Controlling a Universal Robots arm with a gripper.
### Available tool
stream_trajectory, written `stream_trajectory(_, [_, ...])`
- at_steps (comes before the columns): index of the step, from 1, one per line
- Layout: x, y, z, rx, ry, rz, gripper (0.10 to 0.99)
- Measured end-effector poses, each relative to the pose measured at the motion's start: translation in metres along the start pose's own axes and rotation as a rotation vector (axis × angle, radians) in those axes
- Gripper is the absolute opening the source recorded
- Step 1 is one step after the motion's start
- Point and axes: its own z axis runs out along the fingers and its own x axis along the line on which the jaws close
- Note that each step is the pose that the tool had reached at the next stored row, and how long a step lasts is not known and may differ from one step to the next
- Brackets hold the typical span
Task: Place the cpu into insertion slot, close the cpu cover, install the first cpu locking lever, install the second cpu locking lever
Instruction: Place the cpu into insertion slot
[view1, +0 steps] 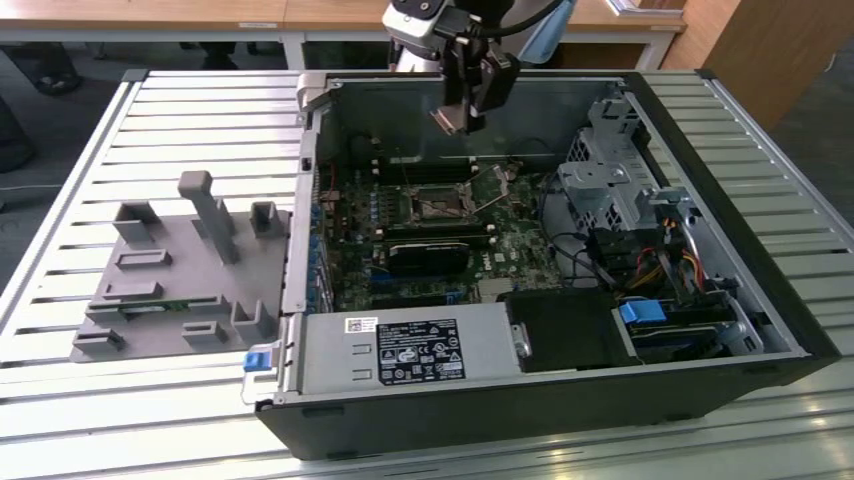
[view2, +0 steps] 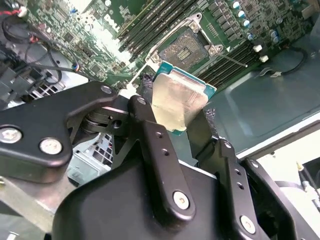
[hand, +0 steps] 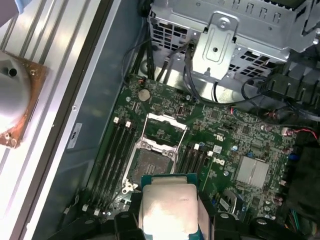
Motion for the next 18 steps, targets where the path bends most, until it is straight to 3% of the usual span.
stream_trajectory(13, [0.0008, -0.0005, 0.0027, -0.002, -0.0145, 0.184, 0.525])
stream_trajectory(18, [0.0057, 0.0004, 0.0106, 0.000, -0.0161, 0.212, 0.525])
